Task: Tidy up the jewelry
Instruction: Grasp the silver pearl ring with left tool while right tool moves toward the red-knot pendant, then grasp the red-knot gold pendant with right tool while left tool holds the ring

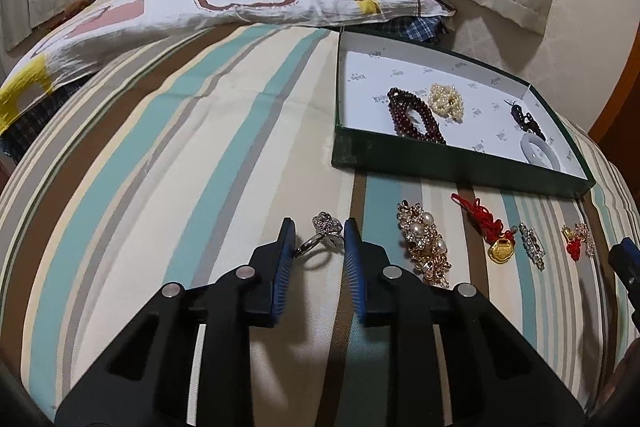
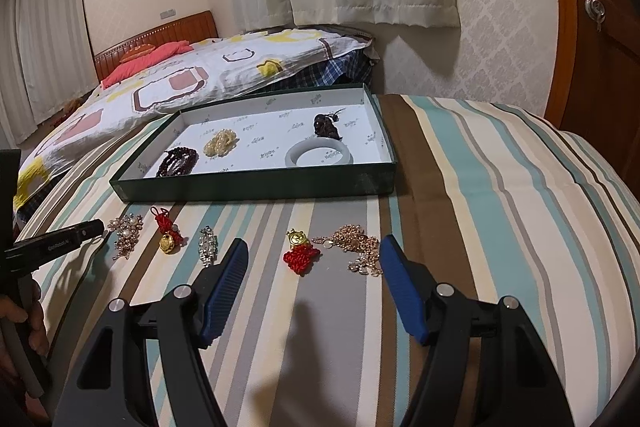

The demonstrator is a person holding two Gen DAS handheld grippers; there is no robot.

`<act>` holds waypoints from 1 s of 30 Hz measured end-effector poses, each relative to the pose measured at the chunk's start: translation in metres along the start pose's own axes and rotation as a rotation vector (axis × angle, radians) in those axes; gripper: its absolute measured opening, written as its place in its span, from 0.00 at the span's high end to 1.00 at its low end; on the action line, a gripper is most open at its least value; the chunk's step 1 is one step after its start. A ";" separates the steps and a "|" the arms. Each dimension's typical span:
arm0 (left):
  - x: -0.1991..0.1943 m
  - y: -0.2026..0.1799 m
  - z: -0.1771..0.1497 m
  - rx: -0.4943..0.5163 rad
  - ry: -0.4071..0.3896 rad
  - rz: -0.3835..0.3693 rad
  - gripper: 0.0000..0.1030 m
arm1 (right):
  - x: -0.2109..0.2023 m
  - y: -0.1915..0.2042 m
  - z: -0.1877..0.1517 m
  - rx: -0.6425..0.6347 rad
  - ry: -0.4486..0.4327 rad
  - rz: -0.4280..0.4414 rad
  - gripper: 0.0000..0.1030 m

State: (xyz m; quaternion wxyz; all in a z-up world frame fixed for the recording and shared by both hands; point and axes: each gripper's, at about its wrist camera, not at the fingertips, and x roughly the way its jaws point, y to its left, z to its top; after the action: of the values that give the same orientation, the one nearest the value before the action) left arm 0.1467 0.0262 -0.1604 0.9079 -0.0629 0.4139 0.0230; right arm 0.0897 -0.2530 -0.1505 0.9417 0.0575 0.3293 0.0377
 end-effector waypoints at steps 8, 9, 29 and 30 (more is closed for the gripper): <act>-0.008 -0.003 -0.002 0.002 -0.032 0.001 0.76 | 0.018 0.005 0.004 0.002 0.059 0.030 0.47; -0.008 -0.003 -0.002 0.002 -0.033 0.000 0.76 | 0.021 0.006 0.005 0.007 0.073 0.034 0.49; -0.011 -0.005 -0.004 0.003 -0.041 0.000 0.76 | 0.053 0.010 0.008 -0.021 0.213 0.027 0.80; -0.011 -0.004 -0.004 0.003 -0.040 -0.001 0.76 | 0.053 0.009 0.008 -0.021 0.214 0.027 0.81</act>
State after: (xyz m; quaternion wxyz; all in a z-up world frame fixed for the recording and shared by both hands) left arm 0.1365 0.0214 -0.1541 0.9161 -0.0612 0.3955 0.0233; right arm 0.1358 -0.2392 -0.1755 0.9012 0.0477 0.4266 0.0598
